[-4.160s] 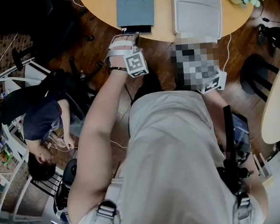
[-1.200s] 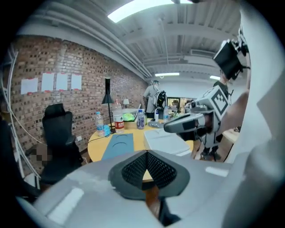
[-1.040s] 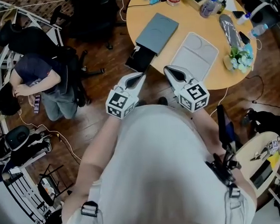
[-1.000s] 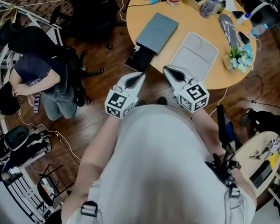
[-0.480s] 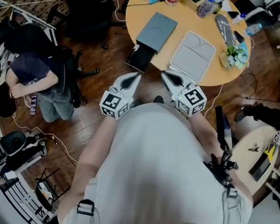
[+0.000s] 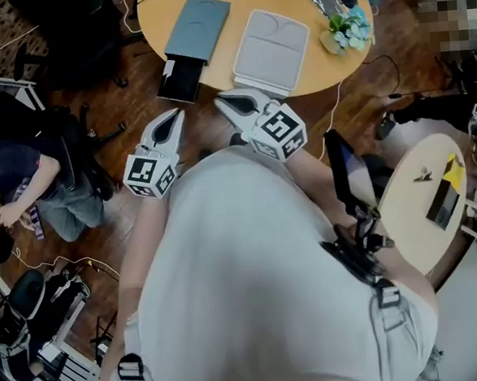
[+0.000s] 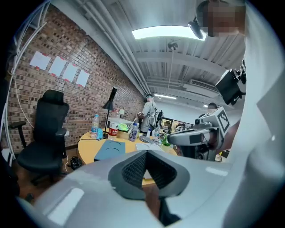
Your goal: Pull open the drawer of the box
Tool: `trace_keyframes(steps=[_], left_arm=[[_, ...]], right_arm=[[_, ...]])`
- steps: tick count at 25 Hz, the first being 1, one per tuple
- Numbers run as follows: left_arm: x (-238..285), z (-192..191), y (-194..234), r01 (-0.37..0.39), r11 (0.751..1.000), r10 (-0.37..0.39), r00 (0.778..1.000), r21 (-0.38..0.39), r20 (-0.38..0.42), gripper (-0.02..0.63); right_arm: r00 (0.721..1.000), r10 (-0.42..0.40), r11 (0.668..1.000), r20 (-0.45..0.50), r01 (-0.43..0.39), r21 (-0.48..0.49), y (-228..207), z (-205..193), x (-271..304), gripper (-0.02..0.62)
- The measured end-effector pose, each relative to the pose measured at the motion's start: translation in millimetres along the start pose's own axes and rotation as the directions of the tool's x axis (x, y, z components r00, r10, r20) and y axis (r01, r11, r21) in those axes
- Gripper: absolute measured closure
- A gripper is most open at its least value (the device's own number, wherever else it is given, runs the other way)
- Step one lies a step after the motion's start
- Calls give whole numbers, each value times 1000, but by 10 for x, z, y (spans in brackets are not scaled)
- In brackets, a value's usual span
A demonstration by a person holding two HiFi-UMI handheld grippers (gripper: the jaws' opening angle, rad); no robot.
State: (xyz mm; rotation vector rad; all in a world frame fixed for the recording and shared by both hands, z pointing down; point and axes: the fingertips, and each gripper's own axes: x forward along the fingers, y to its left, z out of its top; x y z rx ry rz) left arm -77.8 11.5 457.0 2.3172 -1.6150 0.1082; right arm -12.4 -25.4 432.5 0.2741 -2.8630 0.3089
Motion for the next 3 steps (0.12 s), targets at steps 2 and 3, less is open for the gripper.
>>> trace_keyframes(steps=[2,3], left_arm=[[20,-38,-5,-10,1000,10,1000,0,-1,600],[32,-60,-9,-15,1000,15,1000,0,-2,600]], right_arm=[[1000,9,1000,-1,-9,-5,-10,-13,-3,588],[1000,14,1000,0,-14,-7,-17,-24,-7,588]])
